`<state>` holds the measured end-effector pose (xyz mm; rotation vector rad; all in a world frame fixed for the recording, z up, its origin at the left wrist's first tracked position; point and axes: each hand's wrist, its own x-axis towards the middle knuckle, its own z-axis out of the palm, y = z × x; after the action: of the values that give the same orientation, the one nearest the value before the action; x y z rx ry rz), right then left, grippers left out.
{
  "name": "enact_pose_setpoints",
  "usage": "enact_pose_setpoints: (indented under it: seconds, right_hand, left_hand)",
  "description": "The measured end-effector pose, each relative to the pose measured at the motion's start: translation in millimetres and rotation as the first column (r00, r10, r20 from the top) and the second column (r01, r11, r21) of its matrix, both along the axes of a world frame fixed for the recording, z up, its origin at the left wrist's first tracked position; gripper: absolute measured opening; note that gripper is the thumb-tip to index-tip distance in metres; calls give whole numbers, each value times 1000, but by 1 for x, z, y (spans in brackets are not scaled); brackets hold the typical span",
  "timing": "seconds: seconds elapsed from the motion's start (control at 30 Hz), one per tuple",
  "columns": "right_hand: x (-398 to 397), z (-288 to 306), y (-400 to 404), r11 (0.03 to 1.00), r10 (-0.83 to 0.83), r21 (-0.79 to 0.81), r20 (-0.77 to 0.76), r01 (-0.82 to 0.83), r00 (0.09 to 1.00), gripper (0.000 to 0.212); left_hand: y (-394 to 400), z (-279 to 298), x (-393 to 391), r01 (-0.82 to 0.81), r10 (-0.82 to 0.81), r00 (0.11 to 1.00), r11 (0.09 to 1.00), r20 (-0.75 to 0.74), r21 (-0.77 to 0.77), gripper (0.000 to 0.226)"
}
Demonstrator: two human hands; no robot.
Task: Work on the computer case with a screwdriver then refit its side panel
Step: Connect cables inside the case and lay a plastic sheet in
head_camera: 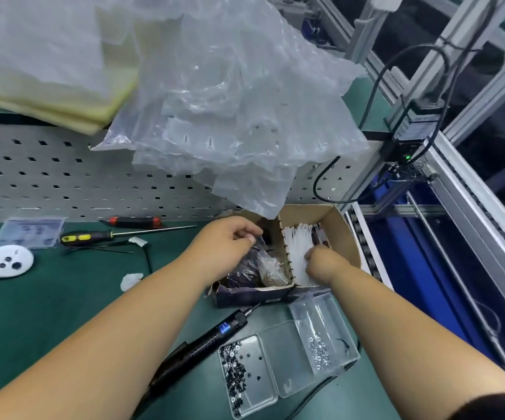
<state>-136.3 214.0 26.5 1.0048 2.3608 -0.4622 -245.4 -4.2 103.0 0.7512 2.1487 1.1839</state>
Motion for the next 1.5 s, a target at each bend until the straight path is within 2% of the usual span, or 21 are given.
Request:
enact_pose_setpoints:
  seconds: [0.17,0.23,0.3,0.37,0.43,0.53,0.67,0.83,1.0,1.13,1.27,1.5]
  right_hand:
    - [2,0,0,996,53,65,3,-53,999,39]
    - [7,6,0,994,30,103,-91,-21,995,41]
    - [13,18,1,993,-17,112,-263,48,965,37]
    - [24,33,3,984,-147,31,-437,178,887,28]
    - [34,49,2,937,-339,-127,-549,324,764,18]
    - [60,75,0,878,-465,-248,-648,409,604,29]
    - [104,105,-9,856,-507,-343,-705,387,496,32]
    - [174,134,-20,873,-476,-336,-742,353,472,29]
    - [265,158,-29,854,-495,-328,-751,403,438,26]
    - [346,174,-34,821,-509,-295,-765,488,394,23]
    - [433,192,-42,727,-555,-369,-813,580,178,17]
    - [587,217,-68,529,-554,-398,-831,750,-50,19]
  left_hand:
    - [3,-1,2,12,-12,1000,1000,7,12,25]
    - [4,0,4,14,-14,1000,1000,10,16,24]
    - [5,1,7,20,-21,1000,1000,21,23,24]
    - [9,3,13,30,-31,999,999,32,28,23]
    - [14,5,20,29,-31,998,999,52,39,24]
    - [31,11,40,21,-29,994,997,104,75,22]
    - [59,25,76,-9,-18,982,990,188,138,15]
    - [91,50,133,-5,-55,973,966,226,257,18]
    - [112,67,207,157,-243,948,919,205,361,9]
    - [126,75,268,270,-359,914,885,187,379,13]
    - [142,84,334,336,-444,874,845,198,416,17]
    - [161,94,463,525,-608,788,749,103,404,17]
